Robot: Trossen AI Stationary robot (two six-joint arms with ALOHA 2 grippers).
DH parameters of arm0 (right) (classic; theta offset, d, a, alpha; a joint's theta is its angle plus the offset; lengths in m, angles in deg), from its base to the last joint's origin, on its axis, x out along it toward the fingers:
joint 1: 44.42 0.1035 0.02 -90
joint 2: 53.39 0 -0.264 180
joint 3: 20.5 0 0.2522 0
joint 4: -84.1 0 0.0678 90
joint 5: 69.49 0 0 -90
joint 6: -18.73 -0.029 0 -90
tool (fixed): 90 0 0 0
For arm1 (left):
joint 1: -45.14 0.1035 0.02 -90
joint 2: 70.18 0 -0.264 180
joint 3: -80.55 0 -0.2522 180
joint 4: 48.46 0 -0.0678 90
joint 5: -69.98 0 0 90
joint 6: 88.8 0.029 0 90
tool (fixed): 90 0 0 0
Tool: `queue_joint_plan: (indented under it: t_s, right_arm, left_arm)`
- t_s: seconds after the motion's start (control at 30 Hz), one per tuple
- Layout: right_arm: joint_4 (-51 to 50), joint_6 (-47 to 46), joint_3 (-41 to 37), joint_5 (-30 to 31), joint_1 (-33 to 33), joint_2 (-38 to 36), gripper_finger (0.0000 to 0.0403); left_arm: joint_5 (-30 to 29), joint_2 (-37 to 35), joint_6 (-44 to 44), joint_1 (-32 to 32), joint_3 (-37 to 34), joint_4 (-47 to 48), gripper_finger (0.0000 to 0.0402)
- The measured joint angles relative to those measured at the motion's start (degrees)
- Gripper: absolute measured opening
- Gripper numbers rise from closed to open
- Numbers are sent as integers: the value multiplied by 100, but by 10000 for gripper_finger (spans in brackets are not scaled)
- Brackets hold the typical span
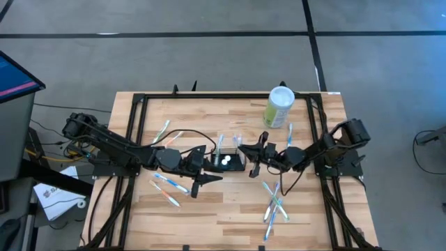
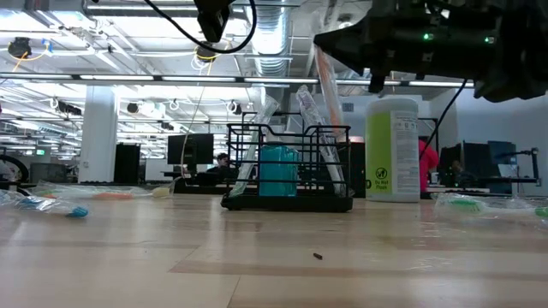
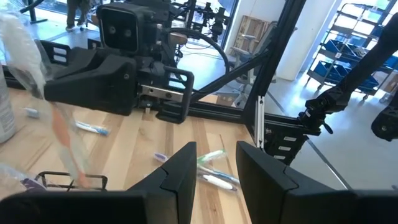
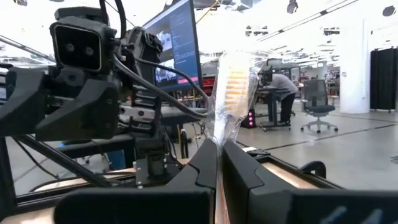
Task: Pick & Place toothbrushing station
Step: Put the top right orange toothbrush into the right compartment of the organizer
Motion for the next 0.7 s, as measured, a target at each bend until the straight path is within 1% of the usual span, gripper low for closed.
queue_joint_plan:
  t_s: [0.7]
  right_arm:
    - [-133,-21,43,-22,47,10,0]
  left_arm:
    - [0,0,0,0,0,-7,108]
